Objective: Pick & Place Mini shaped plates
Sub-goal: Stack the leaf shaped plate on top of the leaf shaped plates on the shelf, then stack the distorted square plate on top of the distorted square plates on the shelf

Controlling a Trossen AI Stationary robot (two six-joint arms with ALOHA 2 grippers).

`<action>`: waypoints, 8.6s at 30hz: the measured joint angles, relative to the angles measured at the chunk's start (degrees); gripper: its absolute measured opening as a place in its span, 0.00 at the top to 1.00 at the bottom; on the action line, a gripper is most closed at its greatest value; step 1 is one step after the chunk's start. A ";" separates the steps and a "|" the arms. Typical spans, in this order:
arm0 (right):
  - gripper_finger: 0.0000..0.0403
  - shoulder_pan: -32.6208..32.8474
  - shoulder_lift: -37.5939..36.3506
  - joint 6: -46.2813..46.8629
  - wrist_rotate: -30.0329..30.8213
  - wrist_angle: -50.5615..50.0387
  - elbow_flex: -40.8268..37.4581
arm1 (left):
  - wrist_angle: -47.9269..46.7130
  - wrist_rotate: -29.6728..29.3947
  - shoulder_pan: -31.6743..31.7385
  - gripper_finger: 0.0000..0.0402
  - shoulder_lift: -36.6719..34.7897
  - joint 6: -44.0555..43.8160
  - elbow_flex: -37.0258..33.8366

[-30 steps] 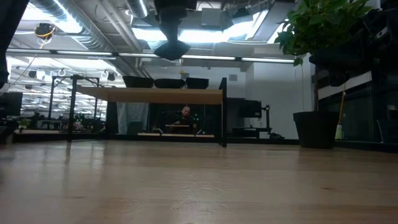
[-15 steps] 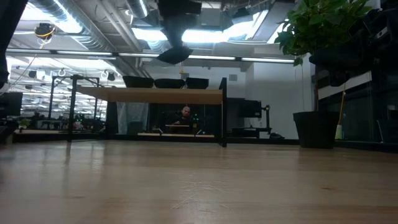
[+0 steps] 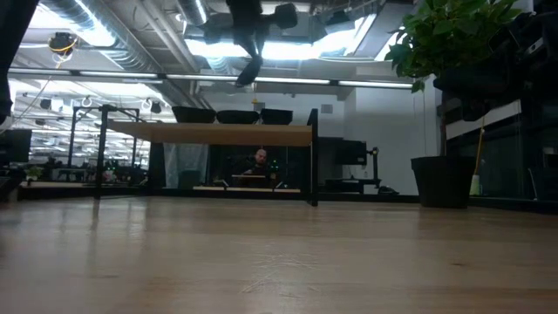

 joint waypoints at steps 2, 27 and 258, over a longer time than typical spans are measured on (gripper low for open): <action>0.74 0.00 -0.02 0.00 0.00 0.00 0.00 | -0.04 -0.16 0.61 0.99 0.02 -10.26 0.00; 0.74 0.00 0.00 0.00 0.00 0.00 0.00 | -5.99 3.89 2.13 0.99 0.02 -62.30 0.00; 0.74 -0.01 0.00 0.00 0.00 0.00 0.00 | -10.66 52.82 -43.96 0.99 7.87 -104.88 -37.23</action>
